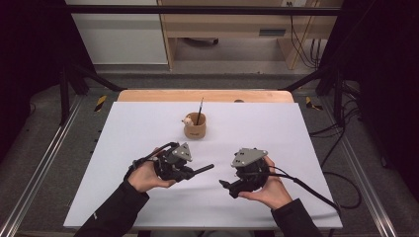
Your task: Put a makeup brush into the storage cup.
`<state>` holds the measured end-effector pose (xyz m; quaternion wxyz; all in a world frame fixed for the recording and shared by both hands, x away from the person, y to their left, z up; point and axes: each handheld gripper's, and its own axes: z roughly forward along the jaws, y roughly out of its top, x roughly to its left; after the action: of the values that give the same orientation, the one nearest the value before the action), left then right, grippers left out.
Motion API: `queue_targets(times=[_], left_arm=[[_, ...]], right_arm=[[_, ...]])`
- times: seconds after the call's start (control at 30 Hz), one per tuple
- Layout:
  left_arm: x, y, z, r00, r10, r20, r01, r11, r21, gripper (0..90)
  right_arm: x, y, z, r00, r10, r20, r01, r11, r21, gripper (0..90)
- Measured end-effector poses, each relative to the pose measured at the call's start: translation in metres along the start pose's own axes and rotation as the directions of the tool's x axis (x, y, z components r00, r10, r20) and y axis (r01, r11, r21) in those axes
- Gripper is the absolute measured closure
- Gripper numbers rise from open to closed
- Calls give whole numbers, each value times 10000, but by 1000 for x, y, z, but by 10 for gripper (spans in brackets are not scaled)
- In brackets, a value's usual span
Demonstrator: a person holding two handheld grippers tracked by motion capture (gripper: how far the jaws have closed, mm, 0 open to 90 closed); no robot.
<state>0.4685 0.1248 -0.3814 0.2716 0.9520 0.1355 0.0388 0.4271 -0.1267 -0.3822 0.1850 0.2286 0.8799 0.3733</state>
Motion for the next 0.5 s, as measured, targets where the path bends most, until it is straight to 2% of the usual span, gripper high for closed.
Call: queue_targets(times=[0.37, 0.5], left_arm=[[-6, 13, 3, 9984, 548, 158, -554, 9978, 360, 791], [-7, 17, 3, 9981, 590, 188, -597, 9974, 395, 791]], right_arm=[[4, 1, -1, 9985, -535, -132, 540, 9977, 415, 91], [6, 2, -1, 9971, -732, -191, 741, 9957, 553, 97]])
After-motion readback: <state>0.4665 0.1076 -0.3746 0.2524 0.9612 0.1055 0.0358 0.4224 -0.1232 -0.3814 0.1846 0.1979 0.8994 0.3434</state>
